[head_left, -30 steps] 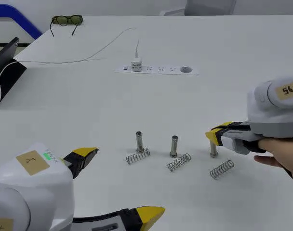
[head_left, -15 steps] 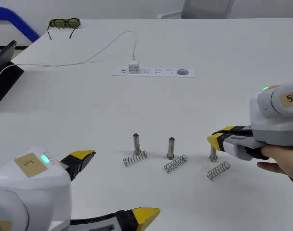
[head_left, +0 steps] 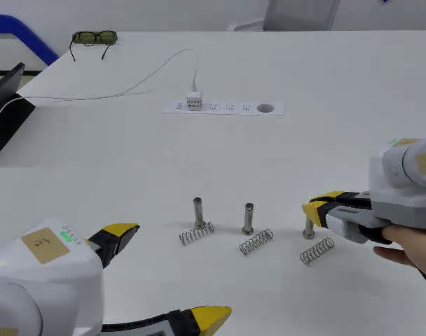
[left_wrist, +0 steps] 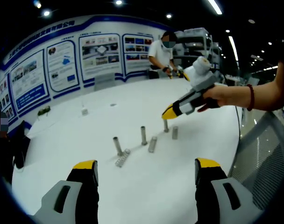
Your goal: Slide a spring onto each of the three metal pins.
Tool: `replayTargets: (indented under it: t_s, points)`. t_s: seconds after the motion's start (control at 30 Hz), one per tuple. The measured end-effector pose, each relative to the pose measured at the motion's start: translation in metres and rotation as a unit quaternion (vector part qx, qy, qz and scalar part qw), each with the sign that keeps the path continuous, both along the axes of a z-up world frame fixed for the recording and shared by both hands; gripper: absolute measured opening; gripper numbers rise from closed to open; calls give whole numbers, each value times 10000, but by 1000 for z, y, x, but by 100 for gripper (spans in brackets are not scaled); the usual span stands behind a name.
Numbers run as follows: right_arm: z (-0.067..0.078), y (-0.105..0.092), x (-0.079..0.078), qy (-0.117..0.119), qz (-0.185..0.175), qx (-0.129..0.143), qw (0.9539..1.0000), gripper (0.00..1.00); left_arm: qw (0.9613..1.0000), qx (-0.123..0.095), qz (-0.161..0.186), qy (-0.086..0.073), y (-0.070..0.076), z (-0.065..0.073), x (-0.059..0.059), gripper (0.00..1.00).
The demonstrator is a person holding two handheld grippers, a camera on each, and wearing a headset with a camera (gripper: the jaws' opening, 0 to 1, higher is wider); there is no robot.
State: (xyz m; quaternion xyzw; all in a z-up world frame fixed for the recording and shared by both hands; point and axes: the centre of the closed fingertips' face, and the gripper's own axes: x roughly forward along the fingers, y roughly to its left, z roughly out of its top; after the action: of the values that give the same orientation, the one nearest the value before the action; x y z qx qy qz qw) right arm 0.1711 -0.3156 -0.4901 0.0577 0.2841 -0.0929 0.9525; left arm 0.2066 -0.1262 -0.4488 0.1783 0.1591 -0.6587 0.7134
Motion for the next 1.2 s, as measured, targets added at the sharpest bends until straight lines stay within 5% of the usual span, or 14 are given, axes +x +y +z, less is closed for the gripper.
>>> replayTargets:
  t_s: [0.9, 1.2]
  points:
    - [0, 3, -9, 199, 59, -270, 9994, 9, 9998, 178, 18, -95, 3, -7, 2, 85]
    - [10, -4, -13, 26, -91, -279, 9996, 23, 9997, 201, 24, -115, -1, -10, 13, 76]
